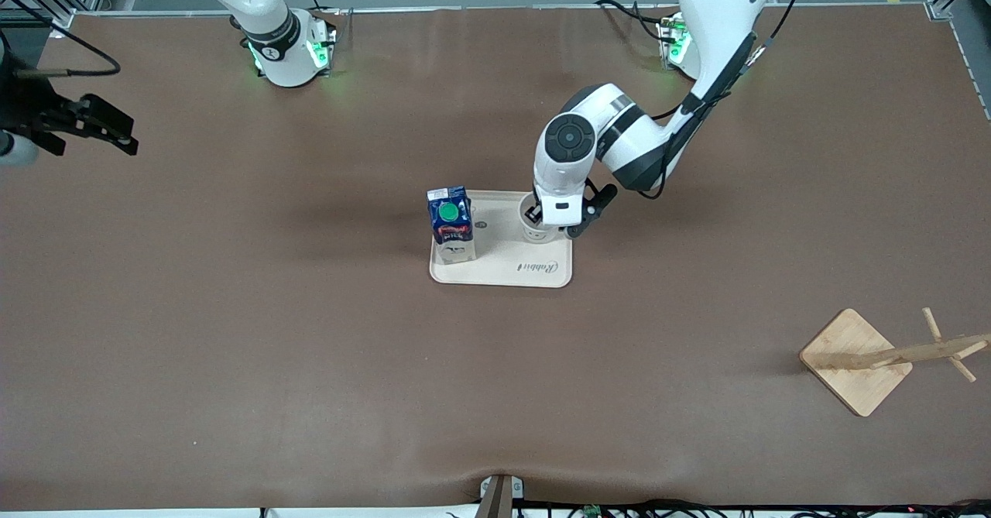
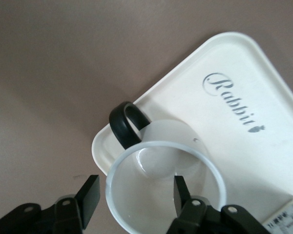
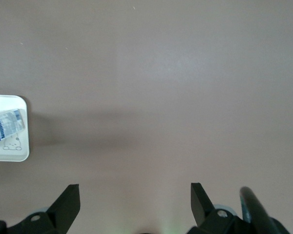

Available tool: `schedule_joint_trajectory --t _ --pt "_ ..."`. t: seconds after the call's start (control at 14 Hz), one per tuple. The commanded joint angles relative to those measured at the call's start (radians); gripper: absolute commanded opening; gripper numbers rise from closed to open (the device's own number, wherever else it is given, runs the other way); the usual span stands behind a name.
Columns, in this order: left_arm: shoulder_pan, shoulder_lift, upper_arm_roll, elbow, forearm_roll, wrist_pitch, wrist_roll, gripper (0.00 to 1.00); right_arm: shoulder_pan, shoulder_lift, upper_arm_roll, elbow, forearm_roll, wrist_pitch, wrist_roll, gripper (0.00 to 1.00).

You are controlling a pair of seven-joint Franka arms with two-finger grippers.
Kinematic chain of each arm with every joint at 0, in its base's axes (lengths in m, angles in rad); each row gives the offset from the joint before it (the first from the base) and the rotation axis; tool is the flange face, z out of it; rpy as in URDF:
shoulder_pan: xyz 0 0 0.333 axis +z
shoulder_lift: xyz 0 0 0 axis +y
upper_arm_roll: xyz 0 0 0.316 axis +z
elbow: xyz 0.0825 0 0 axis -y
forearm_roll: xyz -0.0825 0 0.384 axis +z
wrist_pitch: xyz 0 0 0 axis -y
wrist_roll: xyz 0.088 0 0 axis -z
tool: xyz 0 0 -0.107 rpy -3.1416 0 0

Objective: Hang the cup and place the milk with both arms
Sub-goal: 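Grasp the white mug rim with the left gripper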

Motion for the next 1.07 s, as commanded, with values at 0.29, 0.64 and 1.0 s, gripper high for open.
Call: schedule_joint_trajectory --t 0.29,0.64,1.0 --pt "-0.022 0.026 0.001 0.011 0.020 0.005 -0.038 0.00 -0.020 0.053 -0.009 0.019 -0.025 -0.016 0.002 1.00" --pt "-0.026 -0.018 0.001 0.026 0.059 -0.023 -0.003 0.00 -0.026 0.053 -0.009 -0.030 0.127 -0.039 0.083 1.00" --pt "0.053 -0.166 0.014 0.149 0.104 -0.224 0.131 0.00 0.111 0.088 -0.001 -0.039 0.144 -0.015 0.301 1.00"
